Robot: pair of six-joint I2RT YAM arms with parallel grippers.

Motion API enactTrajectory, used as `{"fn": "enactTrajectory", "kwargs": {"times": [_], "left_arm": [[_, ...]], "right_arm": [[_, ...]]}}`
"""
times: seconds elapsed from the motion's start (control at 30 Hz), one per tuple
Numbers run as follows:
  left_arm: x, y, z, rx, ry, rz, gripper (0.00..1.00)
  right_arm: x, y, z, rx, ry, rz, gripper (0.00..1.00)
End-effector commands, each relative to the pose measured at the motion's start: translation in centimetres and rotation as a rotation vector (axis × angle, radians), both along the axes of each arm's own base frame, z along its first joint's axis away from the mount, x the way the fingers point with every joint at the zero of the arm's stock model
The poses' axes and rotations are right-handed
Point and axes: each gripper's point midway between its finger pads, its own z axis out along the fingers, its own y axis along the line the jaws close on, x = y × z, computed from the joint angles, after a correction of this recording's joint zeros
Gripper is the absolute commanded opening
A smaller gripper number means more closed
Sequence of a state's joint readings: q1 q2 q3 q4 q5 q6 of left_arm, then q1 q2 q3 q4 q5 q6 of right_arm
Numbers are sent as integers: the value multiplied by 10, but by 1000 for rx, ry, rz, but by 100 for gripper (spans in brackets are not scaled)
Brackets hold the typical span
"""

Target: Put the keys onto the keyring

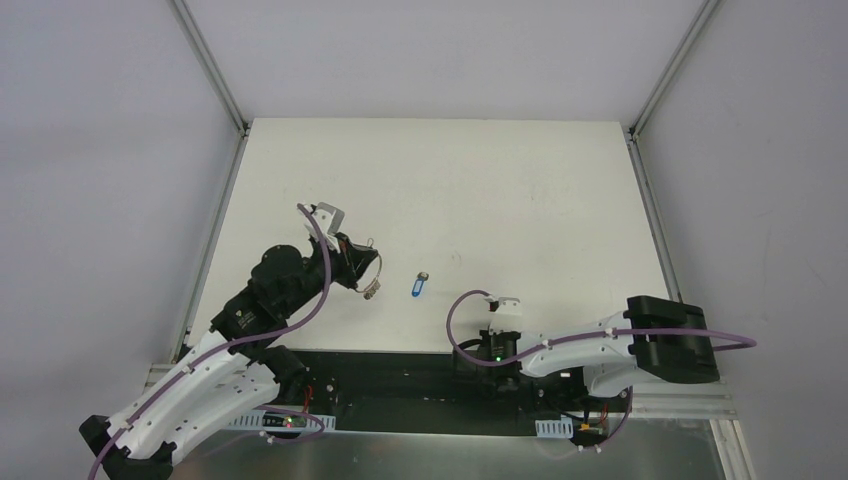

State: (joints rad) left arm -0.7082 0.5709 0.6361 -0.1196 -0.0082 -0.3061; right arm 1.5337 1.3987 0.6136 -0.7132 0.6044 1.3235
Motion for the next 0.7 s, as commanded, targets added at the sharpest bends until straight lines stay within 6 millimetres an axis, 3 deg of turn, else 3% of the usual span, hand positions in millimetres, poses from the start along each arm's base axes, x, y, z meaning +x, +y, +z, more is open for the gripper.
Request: {"fn": "enactTrajectory", "kwargs": {"times": [0.0,0.2,0.47,0.67], "left_arm": [[-5,-6,28,-47,-53,-41,0],[-6,-2,36,-64,-87,-30,0],[-6,0,47,-111,-146,-25,0],[-9,-13,67,-189,-255,-92,0]], "right_arm": [[9,4,28,16,-77,20,0],[13,21,76,114,-141,92,0],[14,42,137,374,-190,196,0],[5,58,186,559,-208,351,0]]}}
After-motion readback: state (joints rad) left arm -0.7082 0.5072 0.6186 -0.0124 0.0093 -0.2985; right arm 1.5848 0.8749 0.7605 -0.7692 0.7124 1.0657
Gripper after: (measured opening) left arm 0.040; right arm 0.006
